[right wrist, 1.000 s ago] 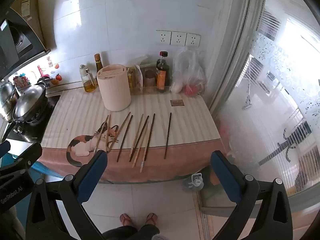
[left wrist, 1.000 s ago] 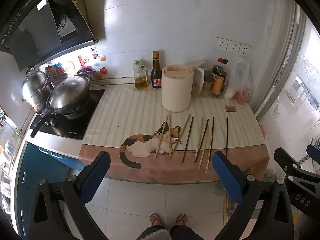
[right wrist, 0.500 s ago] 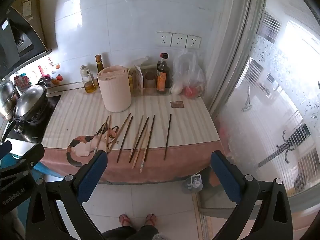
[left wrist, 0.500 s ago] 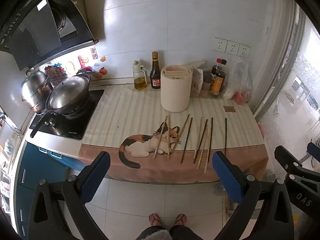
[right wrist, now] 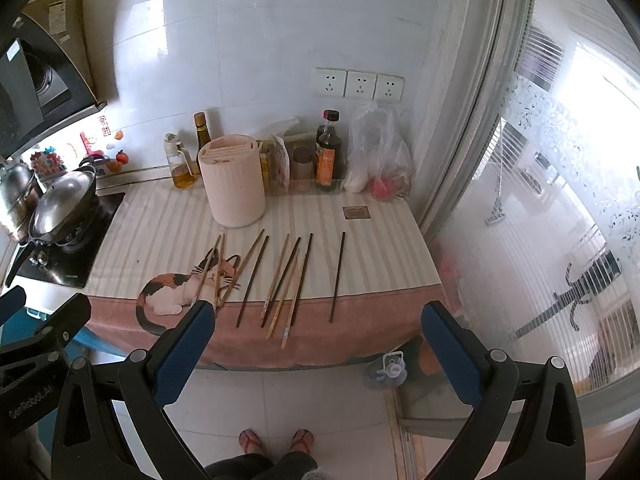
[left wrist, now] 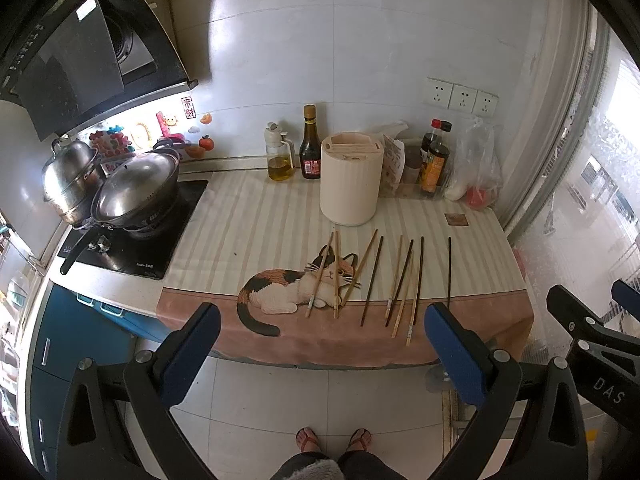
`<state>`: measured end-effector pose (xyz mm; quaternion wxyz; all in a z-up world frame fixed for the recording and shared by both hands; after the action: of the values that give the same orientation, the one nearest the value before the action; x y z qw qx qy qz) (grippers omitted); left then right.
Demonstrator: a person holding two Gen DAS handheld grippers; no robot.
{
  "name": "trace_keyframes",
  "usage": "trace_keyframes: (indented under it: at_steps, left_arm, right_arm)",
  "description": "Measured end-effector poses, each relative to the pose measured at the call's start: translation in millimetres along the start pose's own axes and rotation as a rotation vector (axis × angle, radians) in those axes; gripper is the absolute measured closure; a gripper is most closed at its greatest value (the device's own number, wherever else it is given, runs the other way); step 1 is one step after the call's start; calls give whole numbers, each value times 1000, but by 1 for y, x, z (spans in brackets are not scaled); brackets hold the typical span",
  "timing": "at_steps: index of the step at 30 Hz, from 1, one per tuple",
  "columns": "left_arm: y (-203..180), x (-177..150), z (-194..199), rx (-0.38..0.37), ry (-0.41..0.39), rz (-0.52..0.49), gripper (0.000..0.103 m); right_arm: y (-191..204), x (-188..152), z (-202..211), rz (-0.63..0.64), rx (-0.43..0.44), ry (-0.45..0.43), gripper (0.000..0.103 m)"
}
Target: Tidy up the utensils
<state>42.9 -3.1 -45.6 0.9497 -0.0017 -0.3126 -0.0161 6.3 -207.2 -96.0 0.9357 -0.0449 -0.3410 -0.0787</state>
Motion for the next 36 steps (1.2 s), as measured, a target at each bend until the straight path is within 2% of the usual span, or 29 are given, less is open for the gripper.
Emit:
trace_keyframes:
  at_steps: [36]
  left_arm:
    - [0, 4, 12, -15, -18, 11, 0]
  right_arm:
    - [5, 3, 20, -6, 16, -22, 0]
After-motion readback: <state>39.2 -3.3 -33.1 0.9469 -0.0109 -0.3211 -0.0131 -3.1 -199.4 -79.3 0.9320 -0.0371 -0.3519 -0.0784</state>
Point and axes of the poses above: each gripper's, at about its wrist camera, not at the fingertips, and z roughly against the way its jaws point, y to its left, x to its top, the point moved 7 cm from there along -z, roughly the way its jaws point, and after that the axes turned 2 degrees about y, right-handed, at the moved point
